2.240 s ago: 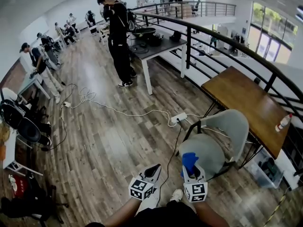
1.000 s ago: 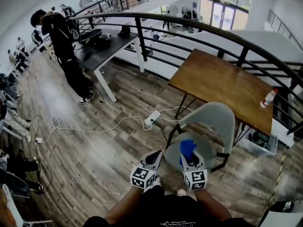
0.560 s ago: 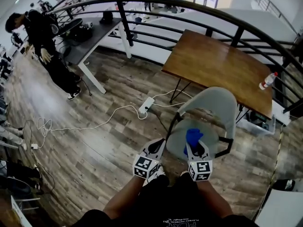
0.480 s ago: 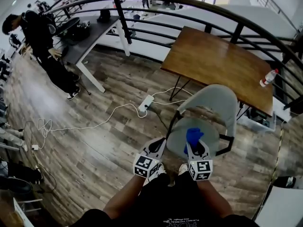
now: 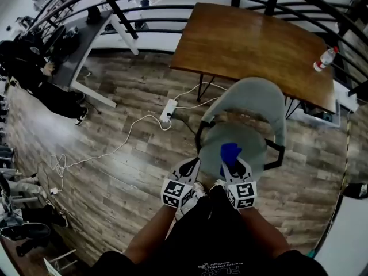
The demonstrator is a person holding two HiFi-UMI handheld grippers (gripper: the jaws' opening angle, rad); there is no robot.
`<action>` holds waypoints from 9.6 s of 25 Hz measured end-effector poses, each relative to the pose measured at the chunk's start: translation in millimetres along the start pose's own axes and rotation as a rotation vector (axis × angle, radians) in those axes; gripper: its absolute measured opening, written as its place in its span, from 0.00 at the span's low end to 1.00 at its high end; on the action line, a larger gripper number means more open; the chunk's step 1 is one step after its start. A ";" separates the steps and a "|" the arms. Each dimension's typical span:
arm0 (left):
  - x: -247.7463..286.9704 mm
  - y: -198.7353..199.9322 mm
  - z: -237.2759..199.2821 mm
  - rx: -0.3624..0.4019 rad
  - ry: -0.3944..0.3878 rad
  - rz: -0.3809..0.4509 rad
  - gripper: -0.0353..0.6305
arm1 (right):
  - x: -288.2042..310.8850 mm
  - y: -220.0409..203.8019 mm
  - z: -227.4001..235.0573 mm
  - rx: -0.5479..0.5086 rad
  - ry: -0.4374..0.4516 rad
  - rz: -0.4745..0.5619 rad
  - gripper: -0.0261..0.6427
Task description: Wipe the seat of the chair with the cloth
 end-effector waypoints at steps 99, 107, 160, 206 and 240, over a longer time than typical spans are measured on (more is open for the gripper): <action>280.5 -270.1 -12.4 -0.041 -0.150 -0.343 0.05 | 39.3 -311.5 364.0 0.386 -0.750 -0.435 0.24; 252.1 -267.4 -30.0 -0.087 -0.082 -0.320 0.05 | 54.8 -287.8 339.4 0.234 -0.659 -0.395 0.24; 219.4 -283.8 -34.4 -0.115 -0.085 -0.356 0.05 | 115.8 -324.3 195.5 0.397 -0.378 -0.467 0.24; 122.9 -288.9 -75.2 -0.166 0.076 -0.351 0.05 | 101.0 -322.3 84.2 0.334 -0.195 -0.439 0.24; 85.4 -324.3 -84.7 -0.158 0.111 -0.439 0.05 | 120.2 -353.8 14.7 0.441 -0.149 -0.451 0.24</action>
Point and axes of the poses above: the fingertips, and each gripper's own axes: x forward along the fingers, z to its right, y out of its top, the point moved 1 cm from there along -x, backward along the fingers, and after that the axes turned 14 degrees about z, right-handed, at the moved point
